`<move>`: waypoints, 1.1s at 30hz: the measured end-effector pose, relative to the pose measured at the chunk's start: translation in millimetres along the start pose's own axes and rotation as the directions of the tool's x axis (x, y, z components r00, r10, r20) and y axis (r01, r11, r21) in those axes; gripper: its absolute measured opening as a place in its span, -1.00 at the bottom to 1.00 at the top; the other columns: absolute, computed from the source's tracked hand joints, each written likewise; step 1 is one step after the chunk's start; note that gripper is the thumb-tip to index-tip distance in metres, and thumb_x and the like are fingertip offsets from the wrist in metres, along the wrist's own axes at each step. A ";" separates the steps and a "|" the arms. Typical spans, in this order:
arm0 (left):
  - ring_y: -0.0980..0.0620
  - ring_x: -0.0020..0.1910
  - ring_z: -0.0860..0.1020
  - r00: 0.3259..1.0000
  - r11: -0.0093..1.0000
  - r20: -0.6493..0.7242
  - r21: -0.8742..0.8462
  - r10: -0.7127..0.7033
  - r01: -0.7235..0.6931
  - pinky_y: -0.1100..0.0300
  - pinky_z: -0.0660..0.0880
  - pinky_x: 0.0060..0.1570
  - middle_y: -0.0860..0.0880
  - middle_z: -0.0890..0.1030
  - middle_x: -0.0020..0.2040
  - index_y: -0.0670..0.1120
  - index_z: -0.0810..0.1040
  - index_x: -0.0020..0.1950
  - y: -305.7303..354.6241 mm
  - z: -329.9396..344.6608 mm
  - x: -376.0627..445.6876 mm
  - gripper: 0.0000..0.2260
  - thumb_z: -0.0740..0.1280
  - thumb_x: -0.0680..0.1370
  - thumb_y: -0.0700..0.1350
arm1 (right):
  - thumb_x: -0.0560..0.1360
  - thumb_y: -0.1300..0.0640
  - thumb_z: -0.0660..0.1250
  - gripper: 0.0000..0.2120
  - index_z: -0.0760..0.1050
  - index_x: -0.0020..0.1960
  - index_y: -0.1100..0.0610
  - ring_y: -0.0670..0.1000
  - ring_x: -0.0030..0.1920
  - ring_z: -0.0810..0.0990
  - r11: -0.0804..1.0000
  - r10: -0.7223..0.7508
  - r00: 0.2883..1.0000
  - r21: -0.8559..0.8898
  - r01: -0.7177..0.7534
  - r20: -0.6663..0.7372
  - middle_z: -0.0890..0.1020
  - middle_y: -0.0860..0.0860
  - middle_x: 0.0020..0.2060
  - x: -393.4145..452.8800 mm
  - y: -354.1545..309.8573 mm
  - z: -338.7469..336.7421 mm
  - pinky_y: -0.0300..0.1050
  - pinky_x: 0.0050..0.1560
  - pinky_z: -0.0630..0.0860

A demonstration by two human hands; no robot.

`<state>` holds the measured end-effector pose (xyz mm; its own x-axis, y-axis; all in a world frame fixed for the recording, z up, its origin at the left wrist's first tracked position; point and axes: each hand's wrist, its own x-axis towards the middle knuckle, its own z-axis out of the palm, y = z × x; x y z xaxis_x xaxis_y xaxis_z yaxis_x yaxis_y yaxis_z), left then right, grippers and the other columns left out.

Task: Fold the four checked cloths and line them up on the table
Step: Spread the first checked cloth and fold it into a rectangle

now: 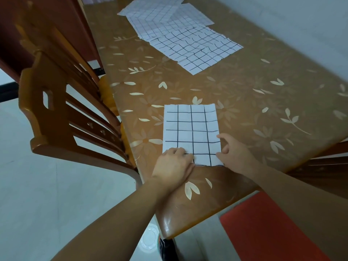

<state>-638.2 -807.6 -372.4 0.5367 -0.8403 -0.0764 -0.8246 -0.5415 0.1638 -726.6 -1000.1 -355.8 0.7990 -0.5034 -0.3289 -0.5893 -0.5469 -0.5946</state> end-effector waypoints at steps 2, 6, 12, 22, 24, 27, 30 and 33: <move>-0.07 0.18 0.45 1.000 1.000 0.010 0.009 -0.014 0.014 0.11 0.41 -0.02 0.01 0.51 0.21 0.02 0.49 0.17 0.0 -1.6 1.0 -0.68 0.10 0.62 0.17 | 0.51 0.25 0.32 -0.50 0.31 0.39 -0.02 0.01 -0.23 0.58 0.994 0.022 1.000 0.102 -0.024 0.020 0.58 0.07 -0.26 1.4 -1.9 -1.7 -0.13 -0.15 0.54; -0.06 0.19 0.44 1.000 1.000 -0.009 -0.020 -0.002 0.001 0.06 0.38 0.10 0.03 0.51 0.18 0.05 0.44 0.24 -2.5 0.1 1.9 -0.64 0.19 0.56 0.23 | 0.51 0.31 0.23 -0.71 0.55 0.15 0.07 0.09 -0.14 0.58 0.829 0.190 0.972 0.509 -0.234 0.137 0.54 0.16 -0.18 0.6 -7.3 -8.5 -0.06 -0.15 0.66; -0.06 -0.11 0.58 0.975 0.991 -0.223 -0.129 0.012 -0.042 0.15 0.44 -0.11 0.03 0.63 -0.10 -0.03 0.60 -0.04 -18.7 10.4 -0.1 -0.73 0.13 0.56 0.00 | 0.53 0.31 0.31 -0.85 0.58 0.08 0.26 0.04 -0.23 0.63 0.546 0.286 0.910 0.730 -0.411 0.299 0.57 0.20 -0.23 -2.5 -0.5 -15.2 -0.16 -0.28 0.63; 0.00 -0.10 0.60 0.985 0.948 -0.173 -0.311 0.015 -0.069 0.16 0.47 -0.09 0.06 0.67 -0.12 0.01 0.61 -0.01 -14.0 -5.5 4.2 -0.82 0.26 0.56 0.05 | 0.60 0.29 0.17 -0.81 0.54 0.05 0.33 0.02 -0.33 0.66 0.174 0.314 0.846 0.850 -0.498 0.431 0.62 0.16 -0.22 -16.0 19.1 -30.9 -0.10 -0.36 0.64; 0.05 -0.20 0.62 0.993 0.872 -0.088 -0.489 -0.083 0.030 0.17 0.49 -0.17 0.05 0.69 -0.16 -0.01 0.63 -0.06 -12.3 -12.9 7.3 -0.84 0.29 0.58 0.01 | 0.59 0.32 0.11 -0.79 0.53 -0.03 0.24 0.05 -0.31 0.62 0.539 0.381 0.870 0.689 -0.484 0.313 0.57 0.12 -0.29 -22.8 20.3 -31.1 -0.07 -0.34 0.61; 0.06 -0.23 0.64 0.988 0.728 0.070 -0.669 -0.136 0.148 0.14 0.55 -0.16 0.01 0.68 -0.15 -0.09 0.64 -0.10 -12.4 -23.7 15.3 -0.88 0.36 0.55 -0.08 | 0.50 0.28 0.32 -0.89 0.49 -0.10 0.08 -0.07 -0.22 0.49 0.995 0.067 0.993 0.072 -0.073 0.093 0.52 0.02 -0.15 -33.6 33.6 -34.4 -0.31 -0.20 0.43; 0.05 -0.18 0.63 0.975 0.594 0.115 -0.777 -0.188 0.207 0.08 0.54 -0.08 -0.06 0.69 -0.17 -0.13 0.66 -0.13 -14.1 -30.0 20.0 -0.87 0.41 0.53 -0.09 | 0.41 0.12 0.48 -0.77 0.59 0.05 -0.03 -0.16 -0.01 0.47 0.984 -0.177 0.984 -0.002 0.177 0.026 0.46 -0.18 0.03 -39.2 46.3 -32.1 -0.36 0.00 0.39; 0.23 -0.22 0.64 0.953 0.398 0.165 -0.880 -0.256 0.260 0.34 0.54 -0.23 0.07 0.71 -0.15 -0.08 0.69 -0.05 -12.2 -33.6 19.7 -0.91 0.40 0.54 -0.10 | 0.46 0.11 0.41 -0.85 0.66 0.02 0.04 -0.15 0.04 0.54 0.975 -0.217 0.976 0.050 0.218 -0.027 0.59 -0.26 -0.02 -35.7 42.6 -27.8 -0.17 0.10 0.46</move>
<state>-611.5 -816.7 -342.9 0.6923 -0.6662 -0.2773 -0.0317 -0.4120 0.9106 -783.6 -1024.0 -348.9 0.9044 -0.3903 -0.1723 -0.3941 -0.6095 -0.6879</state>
